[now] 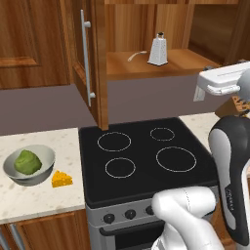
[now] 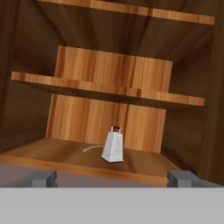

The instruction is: Pick the cheese from the fridge and the cheese grater from the cabinet and place them next to the salad bowl.

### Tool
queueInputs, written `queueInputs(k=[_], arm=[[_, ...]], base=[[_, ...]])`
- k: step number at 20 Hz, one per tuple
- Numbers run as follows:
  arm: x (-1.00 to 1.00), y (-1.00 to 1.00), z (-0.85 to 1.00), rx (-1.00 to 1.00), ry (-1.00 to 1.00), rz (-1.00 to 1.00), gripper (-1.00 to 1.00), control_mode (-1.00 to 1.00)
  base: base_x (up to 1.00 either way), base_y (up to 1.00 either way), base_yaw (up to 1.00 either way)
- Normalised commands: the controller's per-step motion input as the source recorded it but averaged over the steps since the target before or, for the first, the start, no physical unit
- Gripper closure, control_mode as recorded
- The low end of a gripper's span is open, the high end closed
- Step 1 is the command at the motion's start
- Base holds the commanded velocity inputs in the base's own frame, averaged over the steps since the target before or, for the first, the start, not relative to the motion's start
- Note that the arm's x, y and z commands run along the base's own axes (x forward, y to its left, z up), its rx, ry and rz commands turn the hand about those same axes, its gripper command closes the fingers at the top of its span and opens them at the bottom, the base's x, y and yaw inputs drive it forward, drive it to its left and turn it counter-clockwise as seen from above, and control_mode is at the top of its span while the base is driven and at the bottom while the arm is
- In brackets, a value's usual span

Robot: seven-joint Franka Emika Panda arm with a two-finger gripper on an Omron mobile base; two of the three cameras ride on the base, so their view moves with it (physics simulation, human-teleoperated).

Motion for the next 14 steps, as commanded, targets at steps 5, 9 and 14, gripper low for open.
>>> queueInputs(k=[5, 9, 14], arm=[[0.19, 0.0, 0.1, 0.0, 0.0, 0.0, -1.0, -1.0], [0.21, -0.07, 0.0, 0.0, 0.01, 0.0, -1.0, -1.0], [0.19, -0.18, 0.0, 0.0, -0.03, 0.0, -1.0, -1.0]], base=[[0.0, 0.0, 0.0], [0.0, 0.0, 0.0], [0.0, 0.0, 0.0]])
